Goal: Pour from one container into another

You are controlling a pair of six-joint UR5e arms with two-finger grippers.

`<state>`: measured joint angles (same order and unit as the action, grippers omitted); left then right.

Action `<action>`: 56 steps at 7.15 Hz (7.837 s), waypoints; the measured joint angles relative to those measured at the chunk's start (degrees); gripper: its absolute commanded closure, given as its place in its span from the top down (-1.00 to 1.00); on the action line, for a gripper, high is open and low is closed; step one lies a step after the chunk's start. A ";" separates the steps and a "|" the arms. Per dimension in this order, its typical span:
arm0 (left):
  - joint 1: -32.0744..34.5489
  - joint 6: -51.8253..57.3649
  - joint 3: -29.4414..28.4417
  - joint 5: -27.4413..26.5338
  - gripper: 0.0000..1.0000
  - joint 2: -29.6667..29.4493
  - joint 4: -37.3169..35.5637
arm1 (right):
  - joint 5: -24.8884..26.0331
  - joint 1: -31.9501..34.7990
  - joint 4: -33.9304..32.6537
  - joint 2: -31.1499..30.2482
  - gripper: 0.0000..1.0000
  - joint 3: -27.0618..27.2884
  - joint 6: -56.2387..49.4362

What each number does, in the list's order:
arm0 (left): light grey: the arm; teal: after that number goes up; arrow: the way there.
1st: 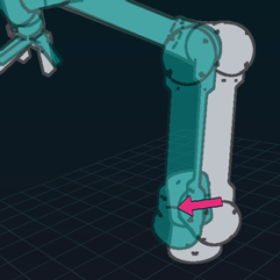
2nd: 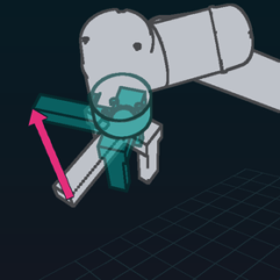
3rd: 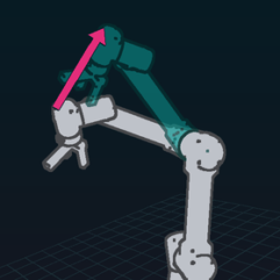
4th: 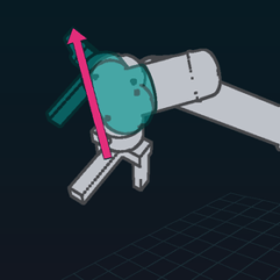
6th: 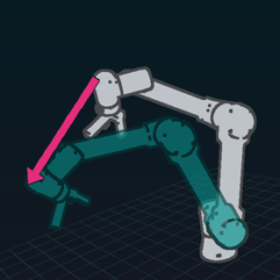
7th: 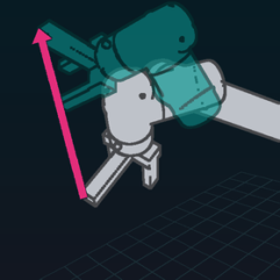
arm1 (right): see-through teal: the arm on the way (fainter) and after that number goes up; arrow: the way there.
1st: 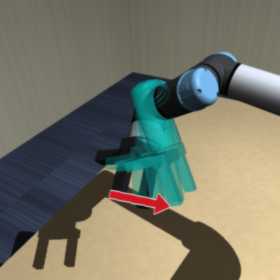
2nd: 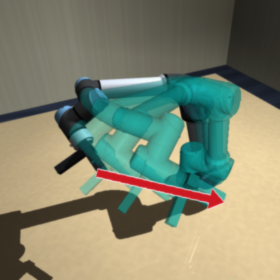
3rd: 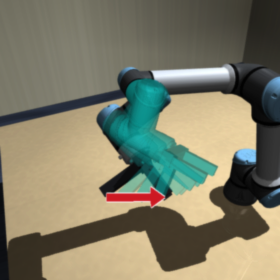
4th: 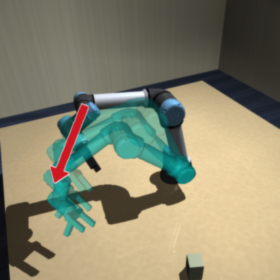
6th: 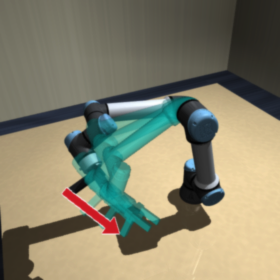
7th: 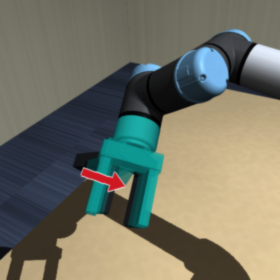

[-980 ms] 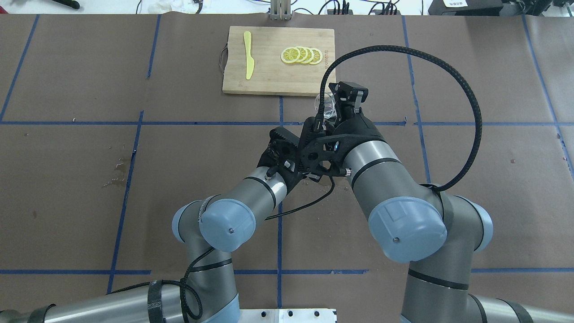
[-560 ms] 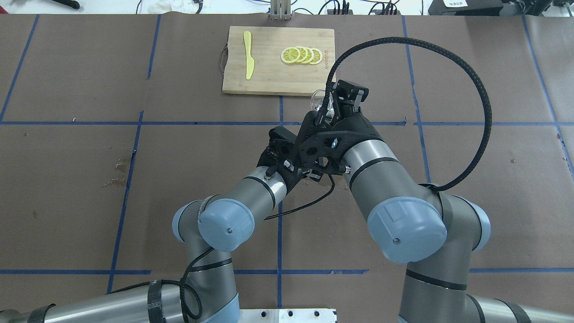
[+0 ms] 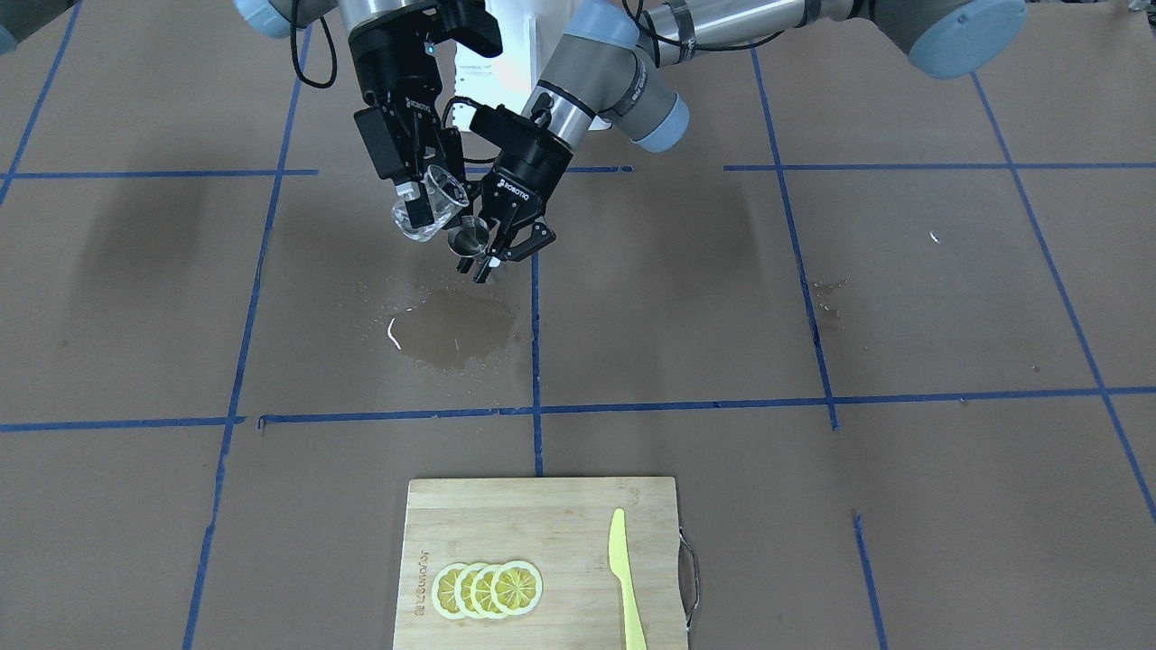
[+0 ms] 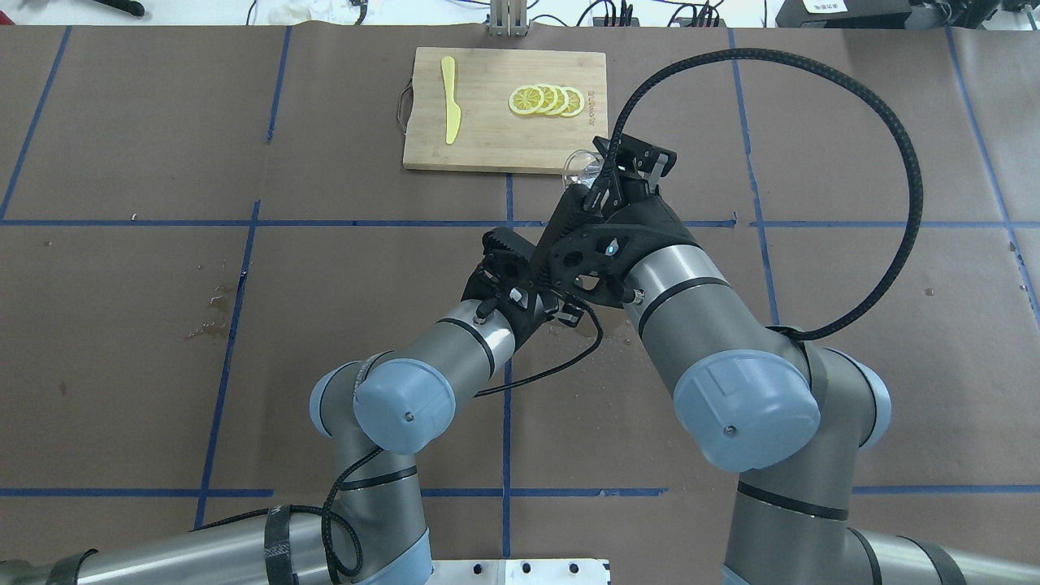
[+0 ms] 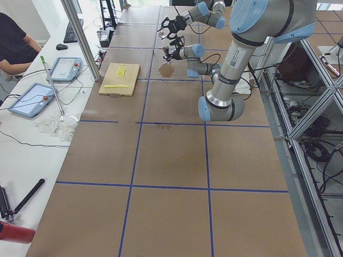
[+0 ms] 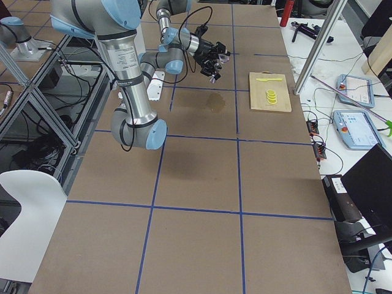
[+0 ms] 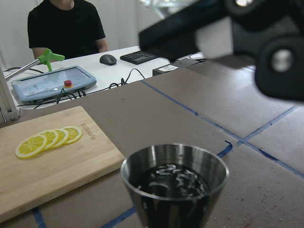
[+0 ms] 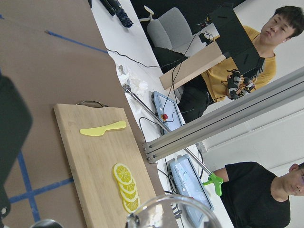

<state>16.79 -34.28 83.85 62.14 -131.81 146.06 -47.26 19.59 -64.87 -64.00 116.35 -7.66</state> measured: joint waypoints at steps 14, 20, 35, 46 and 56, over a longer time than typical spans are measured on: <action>7.67 -14.97 8.09 -7.07 -1.00 15.05 2.88 | -2.65 6.11 1.76 -16.67 -1.00 5.47 54.39; 9.87 -31.93 10.38 -20.56 -1.00 30.30 -0.61 | -3.27 6.17 2.38 -22.34 -1.00 7.29 70.25; 1.94 -50.21 7.92 -30.25 -0.37 37.50 -15.66 | -4.39 6.05 13.45 -33.03 -1.00 6.16 71.50; 1.84 -49.75 9.25 -28.28 1.00 37.47 -15.72 | -3.84 5.95 13.91 -34.06 -1.00 1.88 72.02; -5.27 -48.00 29.83 -16.02 1.00 52.08 -16.07 | 6.75 -1.62 30.48 -35.65 -1.00 -15.39 81.73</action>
<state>11.52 -82.27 113.68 46.12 -79.73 129.99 -40.51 17.98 -34.39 -99.65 100.96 74.06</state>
